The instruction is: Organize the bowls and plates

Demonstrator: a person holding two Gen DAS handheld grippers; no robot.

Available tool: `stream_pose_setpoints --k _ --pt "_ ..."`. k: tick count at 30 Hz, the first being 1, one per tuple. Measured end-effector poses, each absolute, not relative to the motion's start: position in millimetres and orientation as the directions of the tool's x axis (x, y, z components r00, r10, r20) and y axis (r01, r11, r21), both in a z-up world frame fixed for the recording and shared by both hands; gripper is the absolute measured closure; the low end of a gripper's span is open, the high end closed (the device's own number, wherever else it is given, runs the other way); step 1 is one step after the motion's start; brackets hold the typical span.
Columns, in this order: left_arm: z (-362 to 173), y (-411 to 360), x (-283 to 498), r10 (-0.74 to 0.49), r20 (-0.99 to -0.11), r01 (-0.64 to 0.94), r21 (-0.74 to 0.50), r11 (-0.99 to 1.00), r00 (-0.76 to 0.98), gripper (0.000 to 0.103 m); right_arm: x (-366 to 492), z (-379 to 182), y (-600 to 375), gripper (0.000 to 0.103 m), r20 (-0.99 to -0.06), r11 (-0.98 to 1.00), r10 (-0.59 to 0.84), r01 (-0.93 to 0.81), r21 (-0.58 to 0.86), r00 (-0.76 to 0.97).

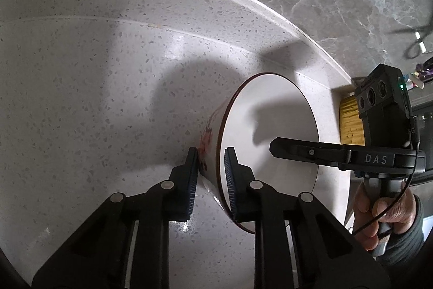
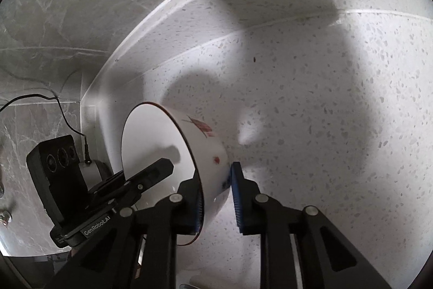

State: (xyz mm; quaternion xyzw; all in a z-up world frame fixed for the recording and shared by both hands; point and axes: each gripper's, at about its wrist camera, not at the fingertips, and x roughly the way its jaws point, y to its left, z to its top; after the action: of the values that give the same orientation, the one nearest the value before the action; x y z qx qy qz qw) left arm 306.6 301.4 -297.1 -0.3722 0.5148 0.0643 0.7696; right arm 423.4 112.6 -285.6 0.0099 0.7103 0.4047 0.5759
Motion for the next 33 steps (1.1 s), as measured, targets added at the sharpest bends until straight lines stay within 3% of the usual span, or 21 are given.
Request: stream_pose_setpoints --k 17,33 --pt "-279.9 304.4 299.4 -0.288 -0.841 -0.501 -0.512 0.698 0.459 0.085 426.8 -277.2 96.5 0.083 -0.809 0.707 0.499 -0.393 0.588 -0.311" --pt "-249.3 254.4 305.1 -0.314 -0.841 -0.427 -0.504 0.751 0.44 0.085 418.4 -251.8 45.4 0.082 -0.806 0.721 0.533 -0.36 0.592 -0.259"
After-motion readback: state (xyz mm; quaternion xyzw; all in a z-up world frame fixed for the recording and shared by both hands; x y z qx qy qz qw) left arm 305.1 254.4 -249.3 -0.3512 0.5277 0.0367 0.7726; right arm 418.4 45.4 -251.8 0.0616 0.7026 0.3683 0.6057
